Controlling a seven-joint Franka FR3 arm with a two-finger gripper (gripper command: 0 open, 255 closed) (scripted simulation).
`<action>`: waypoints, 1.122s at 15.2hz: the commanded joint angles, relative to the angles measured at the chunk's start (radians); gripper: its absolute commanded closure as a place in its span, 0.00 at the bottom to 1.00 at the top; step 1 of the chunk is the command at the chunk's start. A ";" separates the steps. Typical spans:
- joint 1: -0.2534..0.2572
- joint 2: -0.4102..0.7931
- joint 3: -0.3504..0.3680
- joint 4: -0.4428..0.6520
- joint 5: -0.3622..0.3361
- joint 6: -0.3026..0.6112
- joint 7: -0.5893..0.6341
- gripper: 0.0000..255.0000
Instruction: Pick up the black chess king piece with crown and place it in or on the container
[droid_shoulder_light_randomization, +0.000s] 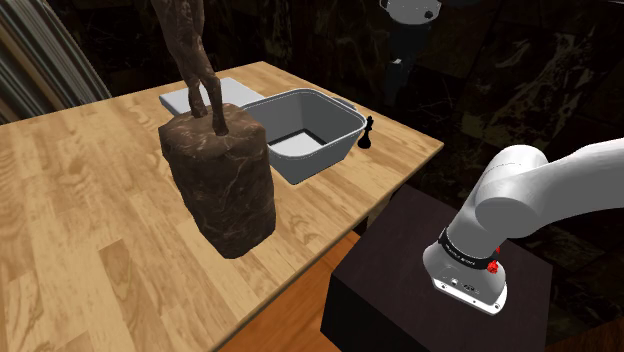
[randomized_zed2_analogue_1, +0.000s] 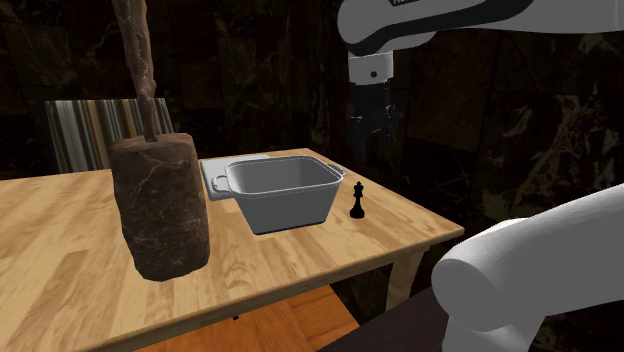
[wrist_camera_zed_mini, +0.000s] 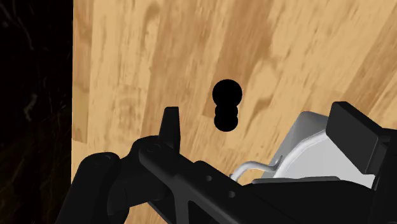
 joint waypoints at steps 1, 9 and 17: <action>0.000 0.000 0.000 0.000 0.000 0.000 0.000 0.00; 0.015 0.214 -0.114 -0.017 0.076 0.182 -0.100 0.00; 0.015 0.215 -0.118 -0.104 0.072 0.271 -0.099 0.00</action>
